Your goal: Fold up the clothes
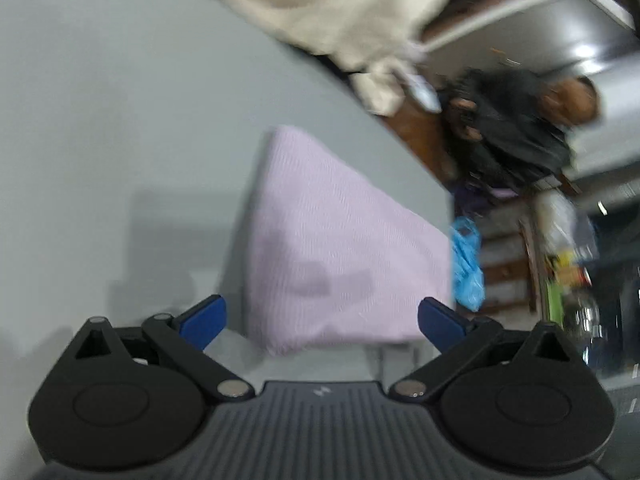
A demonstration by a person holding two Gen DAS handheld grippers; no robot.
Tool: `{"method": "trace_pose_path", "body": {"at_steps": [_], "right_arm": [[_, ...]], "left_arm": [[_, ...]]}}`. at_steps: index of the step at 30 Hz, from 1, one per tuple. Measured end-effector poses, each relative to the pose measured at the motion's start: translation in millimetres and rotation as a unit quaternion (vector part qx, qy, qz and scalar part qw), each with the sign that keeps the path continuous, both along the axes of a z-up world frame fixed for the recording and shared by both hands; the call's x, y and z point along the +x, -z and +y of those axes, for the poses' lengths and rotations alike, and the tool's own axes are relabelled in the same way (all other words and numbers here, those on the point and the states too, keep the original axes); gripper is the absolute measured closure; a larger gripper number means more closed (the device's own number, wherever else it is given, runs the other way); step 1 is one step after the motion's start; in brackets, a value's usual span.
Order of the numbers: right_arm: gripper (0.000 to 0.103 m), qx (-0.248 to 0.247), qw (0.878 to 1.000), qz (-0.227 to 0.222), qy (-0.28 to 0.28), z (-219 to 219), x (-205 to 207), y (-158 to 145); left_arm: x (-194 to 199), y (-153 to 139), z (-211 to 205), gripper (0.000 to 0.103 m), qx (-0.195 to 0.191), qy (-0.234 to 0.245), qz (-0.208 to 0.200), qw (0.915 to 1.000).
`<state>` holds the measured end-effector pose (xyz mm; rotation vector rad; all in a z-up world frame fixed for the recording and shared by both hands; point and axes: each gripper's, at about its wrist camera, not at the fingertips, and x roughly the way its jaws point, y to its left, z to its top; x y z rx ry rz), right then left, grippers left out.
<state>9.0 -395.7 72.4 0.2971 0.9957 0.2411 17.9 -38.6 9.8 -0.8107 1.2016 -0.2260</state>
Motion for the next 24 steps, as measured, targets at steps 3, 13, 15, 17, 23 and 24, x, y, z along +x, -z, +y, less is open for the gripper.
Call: {"method": "trace_pose_path", "body": {"at_steps": [3,13,15,17,23,24], "right_arm": [[0.042,-0.009,0.999,0.039,0.020,3,26,7],[0.042,-0.024,0.996,0.083,0.038,8,45,32],[0.043,-0.032,0.996,0.081,0.031,11,43,34],[0.043,-0.041,0.996,0.080,0.028,16,43,34],[0.043,-0.057,0.995,0.083,0.007,41,50,38],[0.043,-0.055,0.995,0.083,0.001,47,53,39]], "left_arm": [[16,10,-9,0.000,0.013,0.005,0.010,0.9999],[41,-6,-62,0.067,0.169,0.073,0.001,0.9829],[46,-7,-64,0.071,0.169,0.071,0.007,0.9831],[48,-11,-66,0.075,0.184,0.074,0.003,0.9802],[52,-18,-53,0.080,0.212,0.067,-0.011,0.9750],[54,-19,-47,0.080,0.215,0.062,-0.011,0.9746]]}}
